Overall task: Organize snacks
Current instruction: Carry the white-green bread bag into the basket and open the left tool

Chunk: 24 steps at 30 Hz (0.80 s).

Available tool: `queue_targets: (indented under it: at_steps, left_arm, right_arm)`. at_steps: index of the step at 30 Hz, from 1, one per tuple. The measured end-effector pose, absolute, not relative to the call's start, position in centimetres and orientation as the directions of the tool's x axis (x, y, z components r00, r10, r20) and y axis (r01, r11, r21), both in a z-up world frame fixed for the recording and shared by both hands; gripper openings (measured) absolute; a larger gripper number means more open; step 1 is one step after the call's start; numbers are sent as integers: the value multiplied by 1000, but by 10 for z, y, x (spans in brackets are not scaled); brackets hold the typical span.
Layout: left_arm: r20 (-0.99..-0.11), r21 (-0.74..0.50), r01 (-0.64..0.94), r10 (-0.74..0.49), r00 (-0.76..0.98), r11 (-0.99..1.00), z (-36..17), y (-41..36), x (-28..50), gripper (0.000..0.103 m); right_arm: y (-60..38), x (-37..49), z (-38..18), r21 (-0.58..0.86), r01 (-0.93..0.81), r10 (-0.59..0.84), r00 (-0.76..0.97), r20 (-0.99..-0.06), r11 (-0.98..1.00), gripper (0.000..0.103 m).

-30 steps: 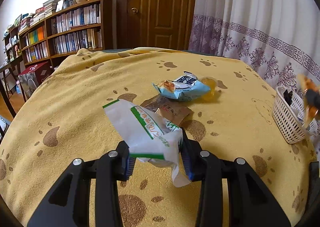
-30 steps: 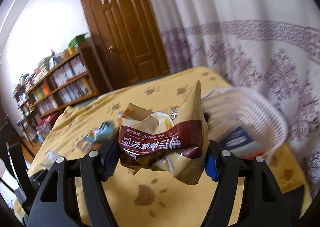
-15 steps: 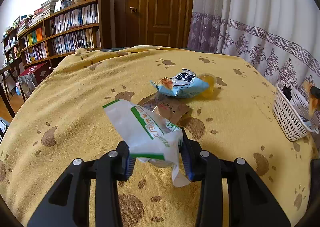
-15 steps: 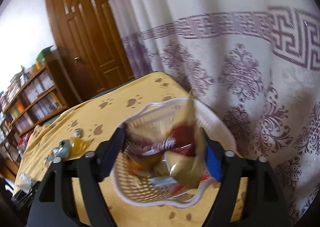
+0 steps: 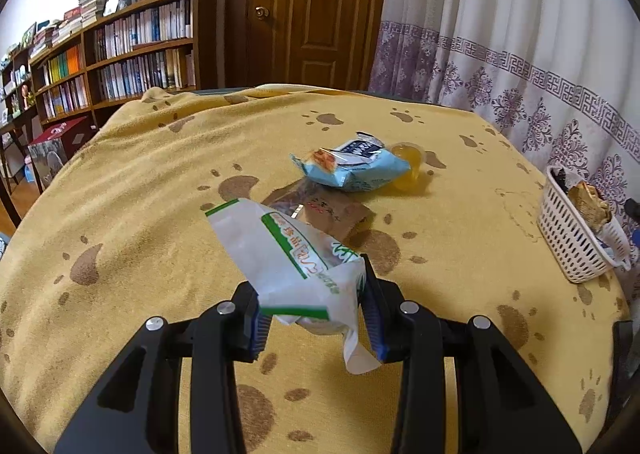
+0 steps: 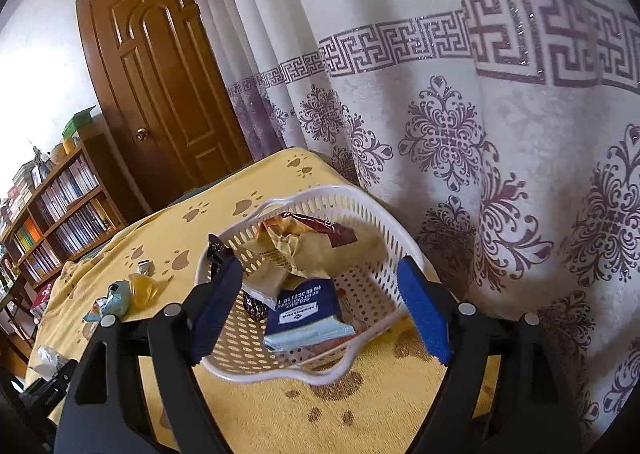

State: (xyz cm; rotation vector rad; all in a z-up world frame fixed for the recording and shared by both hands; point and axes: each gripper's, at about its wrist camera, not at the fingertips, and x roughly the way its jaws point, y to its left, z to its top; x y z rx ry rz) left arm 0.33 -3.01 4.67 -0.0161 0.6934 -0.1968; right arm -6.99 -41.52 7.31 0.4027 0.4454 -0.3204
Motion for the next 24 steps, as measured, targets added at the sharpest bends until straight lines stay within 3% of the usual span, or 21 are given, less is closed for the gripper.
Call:
queue_targets:
  at_steps: [8, 24]
  left_arm:
    - [-623, -111, 270, -279, 731, 956, 67, -65, -4, 39]
    - [-576, -198, 601, -588, 568, 774, 105, -201, -9, 39]
  right_arm:
    - [-410, -83, 71, 286, 369, -220, 870, -441, 884, 81]
    - [-430, -103, 67, 348, 350, -197, 893, -405, 870, 81]
